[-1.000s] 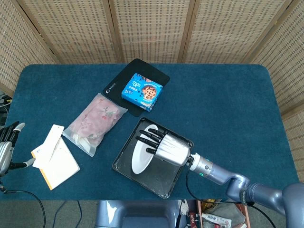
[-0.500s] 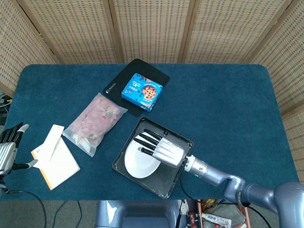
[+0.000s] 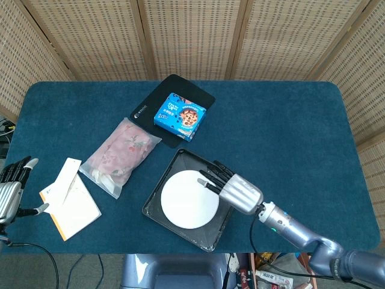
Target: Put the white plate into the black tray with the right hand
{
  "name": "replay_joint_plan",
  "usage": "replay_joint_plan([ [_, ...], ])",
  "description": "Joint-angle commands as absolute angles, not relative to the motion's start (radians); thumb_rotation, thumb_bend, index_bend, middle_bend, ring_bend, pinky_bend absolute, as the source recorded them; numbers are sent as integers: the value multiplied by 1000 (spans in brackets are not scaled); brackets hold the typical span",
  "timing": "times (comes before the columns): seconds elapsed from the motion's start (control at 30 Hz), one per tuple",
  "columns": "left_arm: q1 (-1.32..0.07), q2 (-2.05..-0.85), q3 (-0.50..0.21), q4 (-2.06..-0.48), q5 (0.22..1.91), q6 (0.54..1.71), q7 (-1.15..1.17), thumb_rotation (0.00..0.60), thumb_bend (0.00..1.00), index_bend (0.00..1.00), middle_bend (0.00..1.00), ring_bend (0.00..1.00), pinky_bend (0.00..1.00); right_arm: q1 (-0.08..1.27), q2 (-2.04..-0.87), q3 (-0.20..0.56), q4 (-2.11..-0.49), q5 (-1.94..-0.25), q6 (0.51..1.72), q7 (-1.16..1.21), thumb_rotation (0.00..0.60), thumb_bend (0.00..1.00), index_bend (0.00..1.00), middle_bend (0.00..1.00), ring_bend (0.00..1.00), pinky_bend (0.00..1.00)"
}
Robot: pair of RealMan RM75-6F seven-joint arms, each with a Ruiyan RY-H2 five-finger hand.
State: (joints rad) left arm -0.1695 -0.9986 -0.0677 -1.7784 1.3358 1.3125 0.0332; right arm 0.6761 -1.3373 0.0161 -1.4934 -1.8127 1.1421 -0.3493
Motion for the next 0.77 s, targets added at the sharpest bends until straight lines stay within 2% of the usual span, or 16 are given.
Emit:
replay_joint_plan([
  [0.03,-164,-994,-63,-1785,1349,1323,31,600,0,0,0,0,0,614,-1249,-21,-1519,-1777,1169,-385,600,0,0,0,0,0],
  [0.17,-152,-985,-54,-1796,1381,1348,19,600,0,0,0,0,0,540,-1168,-41,-1551,-1704,1200,-386,600,0,0,0,0,0],
  [0.27,-127,-983,-47,-1804,1423,1406,15,600,0,0,0,0,0,449,-1137,-27,-1552,-1592,1278,-339,600,0,0,0,0,0],
  [0.47,-101,-989,-28,-1799,1486,1461,6,600,0,0,0,0,0,338,-1158,0,-1561,-1482,1387,-253,600,0,0,0,0,0],
  [0.77,-81,-995,-13,-1788,1527,1496,1,600,0,0,0,0,0,216,-1225,28,-1540,-1448,1538,-115,600,0,0,0,0,0],
])
